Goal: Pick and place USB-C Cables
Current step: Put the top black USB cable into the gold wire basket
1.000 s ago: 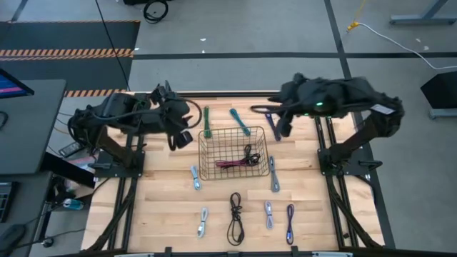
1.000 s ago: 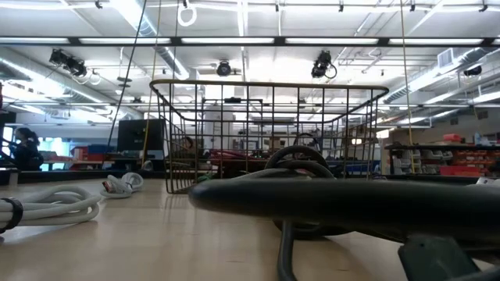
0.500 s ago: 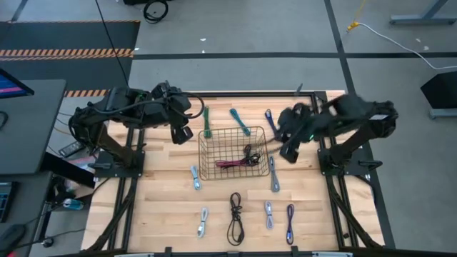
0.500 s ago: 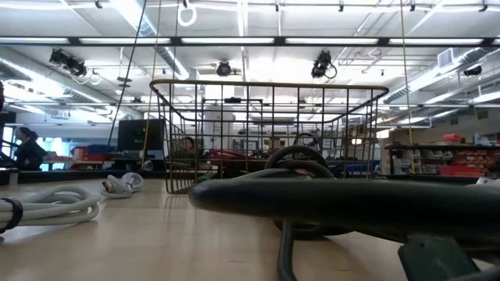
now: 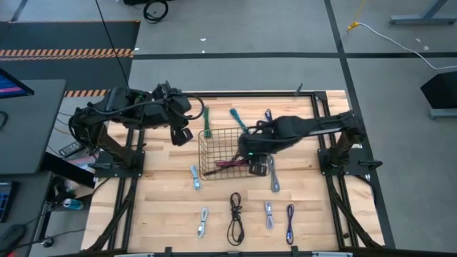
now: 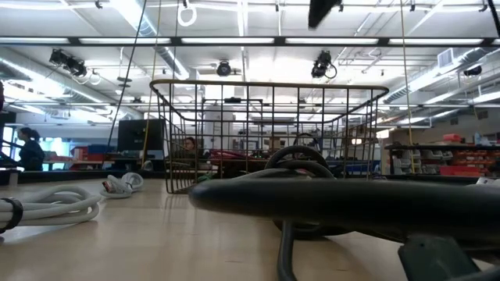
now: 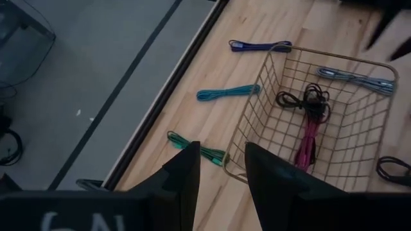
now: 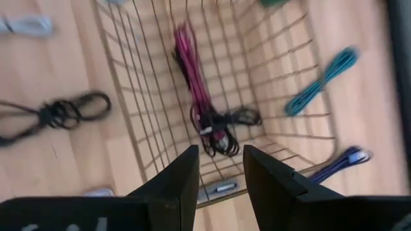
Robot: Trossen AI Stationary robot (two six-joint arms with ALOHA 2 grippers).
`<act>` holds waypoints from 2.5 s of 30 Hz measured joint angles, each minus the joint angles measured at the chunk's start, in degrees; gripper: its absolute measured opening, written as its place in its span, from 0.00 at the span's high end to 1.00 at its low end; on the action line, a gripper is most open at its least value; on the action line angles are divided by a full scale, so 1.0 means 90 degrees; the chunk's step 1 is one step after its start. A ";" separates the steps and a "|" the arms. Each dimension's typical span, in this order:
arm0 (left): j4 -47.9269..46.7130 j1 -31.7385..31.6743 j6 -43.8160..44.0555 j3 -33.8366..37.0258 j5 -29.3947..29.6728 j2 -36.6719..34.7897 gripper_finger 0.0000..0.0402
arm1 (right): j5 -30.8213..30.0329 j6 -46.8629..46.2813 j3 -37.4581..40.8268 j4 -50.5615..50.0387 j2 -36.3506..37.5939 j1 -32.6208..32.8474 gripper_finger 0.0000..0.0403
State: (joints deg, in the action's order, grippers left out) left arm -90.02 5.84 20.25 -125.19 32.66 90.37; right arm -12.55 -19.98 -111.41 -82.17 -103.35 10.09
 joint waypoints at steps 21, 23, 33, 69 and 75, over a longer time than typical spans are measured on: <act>0.0000 0.0385 -0.0065 0.0000 -0.0264 0.0000 0.68 | 0.1833 0.0523 0.2563 0.2146 -0.0168 -0.1093 0.68; 0.0000 0.0385 -0.0063 0.0000 -0.0262 0.0000 0.68 | 0.1859 0.0542 0.2709 0.2431 -0.0168 -0.1091 0.68; 0.0000 0.0385 -0.0012 0.0000 -0.0257 0.0000 0.68 | 0.1921 0.0866 0.2899 0.2738 -0.0168 -0.1154 0.68; 0.0000 0.0385 0.0012 0.0000 -0.0258 0.0000 0.68 | 0.2191 0.1079 0.3756 0.3181 -0.0182 -0.1353 0.68; 0.0000 0.0385 0.0015 0.0000 -0.0257 0.0000 0.68 | 0.2192 0.1070 0.3848 0.3680 -0.0182 -0.1353 0.68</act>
State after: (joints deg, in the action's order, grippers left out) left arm -90.02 9.30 20.38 -125.19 30.35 90.37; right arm 7.18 -10.35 -76.77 -49.05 -104.99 -2.09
